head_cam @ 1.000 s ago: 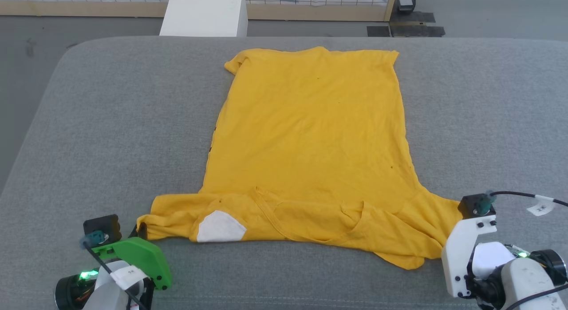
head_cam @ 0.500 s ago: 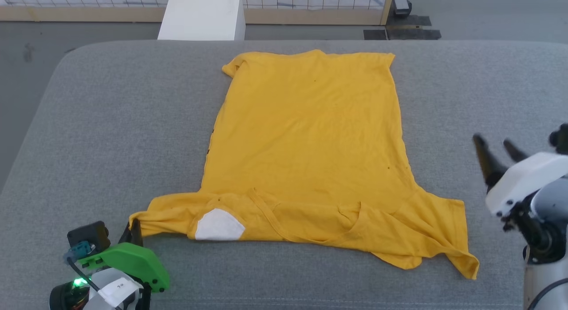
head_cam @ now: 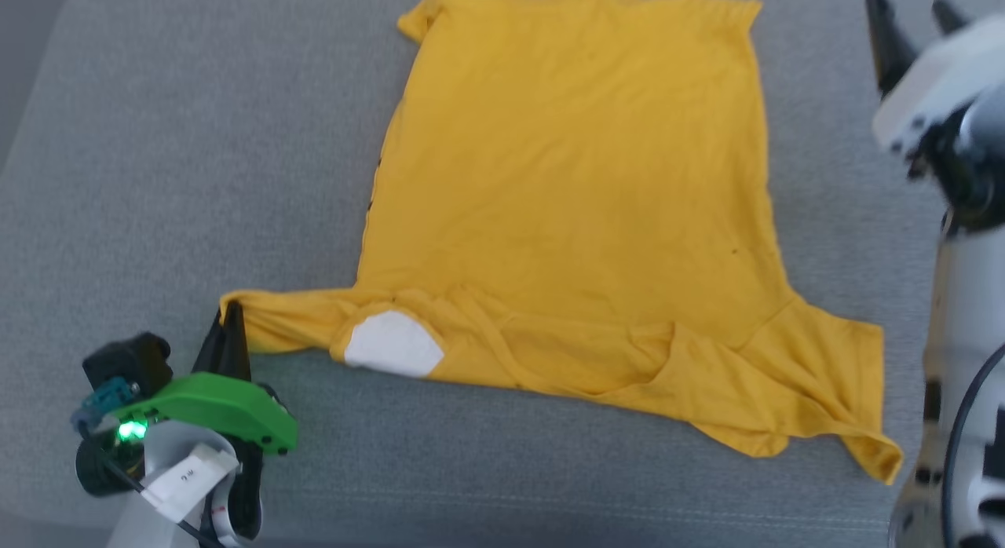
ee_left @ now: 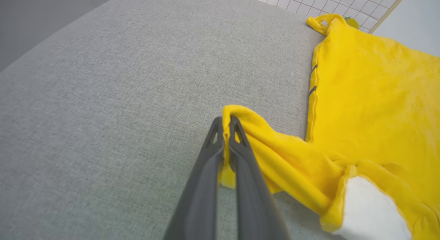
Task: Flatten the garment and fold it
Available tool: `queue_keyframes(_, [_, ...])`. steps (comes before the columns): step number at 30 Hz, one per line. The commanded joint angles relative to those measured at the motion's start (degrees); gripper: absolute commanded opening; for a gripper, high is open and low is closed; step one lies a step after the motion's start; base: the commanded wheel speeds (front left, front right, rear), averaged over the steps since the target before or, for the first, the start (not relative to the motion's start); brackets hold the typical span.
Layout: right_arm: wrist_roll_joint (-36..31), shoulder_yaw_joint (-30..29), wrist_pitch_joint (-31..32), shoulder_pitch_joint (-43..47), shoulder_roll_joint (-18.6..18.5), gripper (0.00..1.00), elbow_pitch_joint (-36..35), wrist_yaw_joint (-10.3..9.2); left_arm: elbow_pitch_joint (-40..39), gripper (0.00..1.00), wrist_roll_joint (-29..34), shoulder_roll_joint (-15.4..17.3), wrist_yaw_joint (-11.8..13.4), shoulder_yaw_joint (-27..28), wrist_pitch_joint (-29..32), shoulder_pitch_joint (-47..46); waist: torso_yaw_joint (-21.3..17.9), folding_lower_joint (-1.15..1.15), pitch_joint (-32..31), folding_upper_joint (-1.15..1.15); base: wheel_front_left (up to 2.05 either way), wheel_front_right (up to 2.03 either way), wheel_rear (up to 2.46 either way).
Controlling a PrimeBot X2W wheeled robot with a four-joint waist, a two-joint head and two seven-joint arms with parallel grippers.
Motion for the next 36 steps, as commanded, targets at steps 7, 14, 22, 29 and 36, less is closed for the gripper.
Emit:
queue_keyframes(7, [-12.26, -3.48, 7.47, -15.63, -0.06, 1.00, 5.71, -0.06, -5.82, 0.00, -1.94, -0.08, -1.34, 0.43, -1.28, -3.20, 7.91, 0.00, 17.70, 0.00, 0.00, 0.00, 0.00])
queue_keyframes(14, [-22.77, -5.02, 16.67, -23.55, -1.81, 1.00, 7.89, -0.06, -10.36, 0.00, -2.80, -1.09, -2.23, -0.38, -2.18, -3.62, 11.17, 0.00, 24.14, 0.00, 0.00, 0.00, 0.00])
queue_keyframes(22, [-24.66, -2.18, 22.85, -25.69, -3.38, 1.00, 8.56, -0.06, -12.50, 0.00, -2.85, -1.13, -2.52, -1.19, -2.26, -3.25, 11.89, 0.00, 27.52, 0.00, 0.00, 0.00, 0.00])
queue_keyframes(29, [-22.16, 0.81, 27.36, -24.73, -4.48, 0.31, 9.82, -0.06, -12.08, 0.00, -2.83, -1.04, -2.38, -1.55, -2.23, -3.07, 11.40, 0.00, 27.45, 0.00, 0.00, 0.00, 0.00])
queue_keyframes(36, [-18.64, 1.23, 24.98, -24.40, -5.86, 0.00, 6.81, -0.06, -10.94, 0.00, -2.52, -0.57, -2.13, -1.70, -2.21, -2.90, 9.65, 0.00, 23.07, 0.00, 0.00, 0.00, 0.00])
